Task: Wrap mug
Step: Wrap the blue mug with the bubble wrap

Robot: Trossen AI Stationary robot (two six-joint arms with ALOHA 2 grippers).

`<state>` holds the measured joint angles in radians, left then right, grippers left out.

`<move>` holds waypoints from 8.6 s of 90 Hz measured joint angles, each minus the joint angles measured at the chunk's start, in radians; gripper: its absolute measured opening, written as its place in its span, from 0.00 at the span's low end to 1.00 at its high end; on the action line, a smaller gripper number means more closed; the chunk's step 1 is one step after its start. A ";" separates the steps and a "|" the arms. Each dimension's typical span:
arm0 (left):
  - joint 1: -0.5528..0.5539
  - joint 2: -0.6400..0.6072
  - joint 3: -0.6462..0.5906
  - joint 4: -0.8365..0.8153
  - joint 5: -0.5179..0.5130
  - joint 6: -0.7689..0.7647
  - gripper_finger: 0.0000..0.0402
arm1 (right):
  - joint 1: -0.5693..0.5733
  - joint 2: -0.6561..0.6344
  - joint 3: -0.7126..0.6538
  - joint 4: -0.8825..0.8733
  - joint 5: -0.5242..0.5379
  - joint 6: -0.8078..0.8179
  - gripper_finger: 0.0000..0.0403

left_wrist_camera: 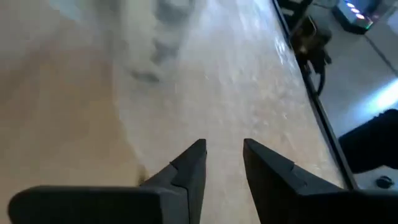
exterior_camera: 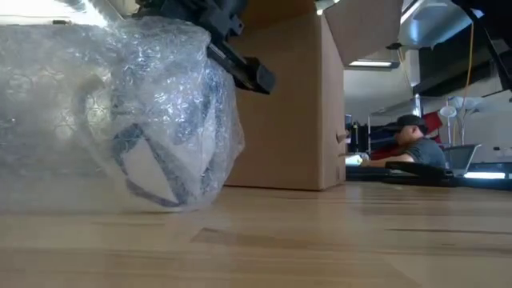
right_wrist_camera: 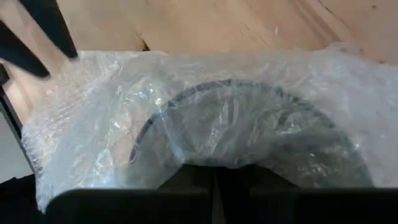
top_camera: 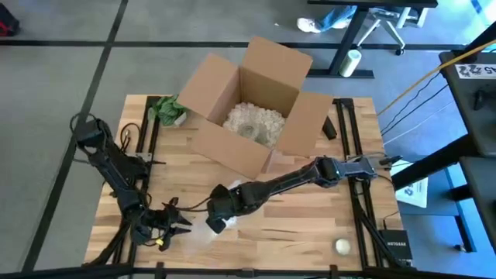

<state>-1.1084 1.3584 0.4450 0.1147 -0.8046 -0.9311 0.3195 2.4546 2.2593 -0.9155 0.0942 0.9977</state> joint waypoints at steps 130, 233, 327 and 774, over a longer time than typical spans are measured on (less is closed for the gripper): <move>0.025 0.287 0.022 0.352 0.110 -0.048 0.22 | 0.000 0.001 -0.001 0.089 0.030 -0.034 0.00; 0.093 0.052 0.022 0.418 -0.038 0.404 0.00 | 0.002 0.004 0.000 0.106 -0.004 -0.058 0.00; 0.228 0.053 0.023 0.367 -0.004 0.414 0.00 | 0.023 -0.045 -0.001 0.049 -0.008 -0.058 0.00; 0.177 -0.125 -0.015 -0.052 0.122 0.121 0.25 | -0.026 -0.013 0.093 0.012 -0.224 -0.454 0.00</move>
<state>-0.9310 1.2331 0.4297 0.0622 -0.6823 -0.8101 0.2939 2.4413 2.3524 -0.9035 -0.1303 0.5442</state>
